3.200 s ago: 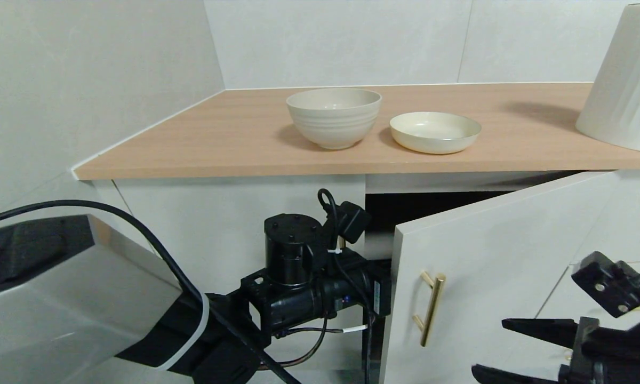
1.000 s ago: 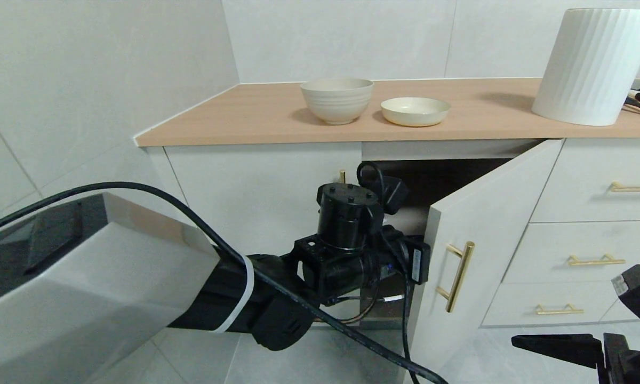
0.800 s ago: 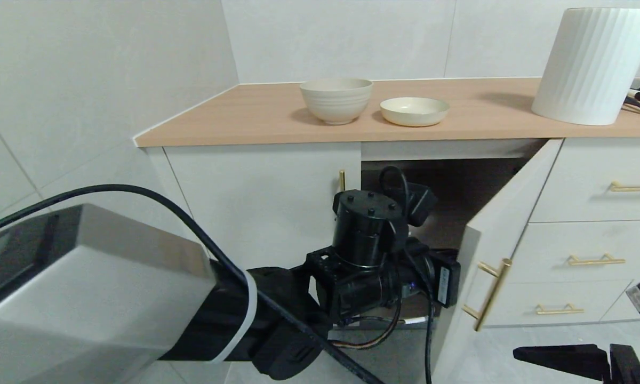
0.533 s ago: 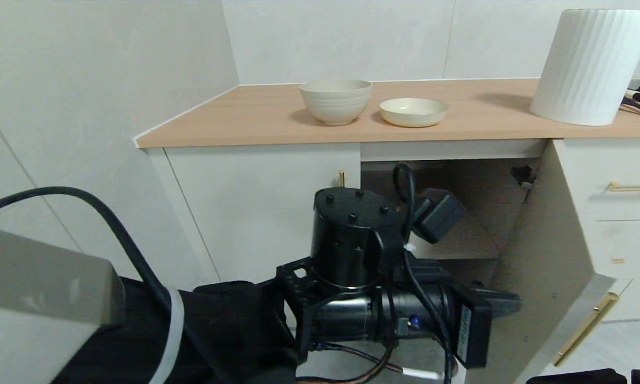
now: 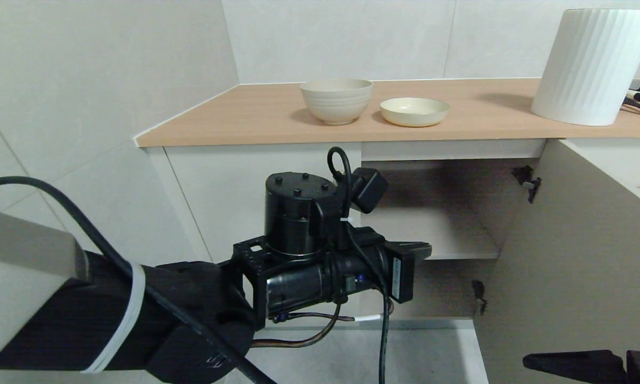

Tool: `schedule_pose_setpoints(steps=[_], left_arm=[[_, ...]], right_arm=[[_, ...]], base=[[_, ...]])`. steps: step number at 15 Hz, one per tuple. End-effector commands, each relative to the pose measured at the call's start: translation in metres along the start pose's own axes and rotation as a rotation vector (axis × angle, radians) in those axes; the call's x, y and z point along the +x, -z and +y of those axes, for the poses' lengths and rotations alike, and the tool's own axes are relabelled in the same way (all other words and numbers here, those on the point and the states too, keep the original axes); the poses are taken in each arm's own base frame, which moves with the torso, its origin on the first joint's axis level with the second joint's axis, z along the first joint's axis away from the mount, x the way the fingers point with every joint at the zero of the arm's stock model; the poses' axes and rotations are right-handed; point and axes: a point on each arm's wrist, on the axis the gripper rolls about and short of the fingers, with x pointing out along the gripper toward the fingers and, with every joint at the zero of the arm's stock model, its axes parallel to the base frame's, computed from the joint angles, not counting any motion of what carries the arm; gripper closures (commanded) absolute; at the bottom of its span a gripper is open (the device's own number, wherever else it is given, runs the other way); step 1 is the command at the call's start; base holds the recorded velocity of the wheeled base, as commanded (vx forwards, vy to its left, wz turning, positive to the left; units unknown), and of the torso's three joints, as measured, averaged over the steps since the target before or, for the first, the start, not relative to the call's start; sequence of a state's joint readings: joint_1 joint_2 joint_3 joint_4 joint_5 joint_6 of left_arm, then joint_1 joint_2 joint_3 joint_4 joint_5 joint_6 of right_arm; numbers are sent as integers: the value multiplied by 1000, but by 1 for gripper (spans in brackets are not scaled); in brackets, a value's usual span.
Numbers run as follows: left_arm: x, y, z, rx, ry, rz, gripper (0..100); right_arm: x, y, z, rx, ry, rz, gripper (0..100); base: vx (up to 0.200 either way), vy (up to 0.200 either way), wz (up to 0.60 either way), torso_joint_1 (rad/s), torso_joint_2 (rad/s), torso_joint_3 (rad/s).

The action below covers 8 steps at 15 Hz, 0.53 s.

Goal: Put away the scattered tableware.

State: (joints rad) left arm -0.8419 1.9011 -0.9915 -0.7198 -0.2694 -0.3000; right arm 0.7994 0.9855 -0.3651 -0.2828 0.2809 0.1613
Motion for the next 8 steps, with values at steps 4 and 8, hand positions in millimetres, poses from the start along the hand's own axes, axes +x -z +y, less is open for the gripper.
schedule_pose_setpoints(steps=[4,8], left_arm=[[-79,-19,10,11,-119,-30,100],[-128,-22,31,87,-266,-33,100]], right_arm=[[20,-18,-6,6,128,5,0],[55,-56,-29,34,362,-29,0]], base=[[0,0,0,0,0,0],[0,0,0,0,0,0]])
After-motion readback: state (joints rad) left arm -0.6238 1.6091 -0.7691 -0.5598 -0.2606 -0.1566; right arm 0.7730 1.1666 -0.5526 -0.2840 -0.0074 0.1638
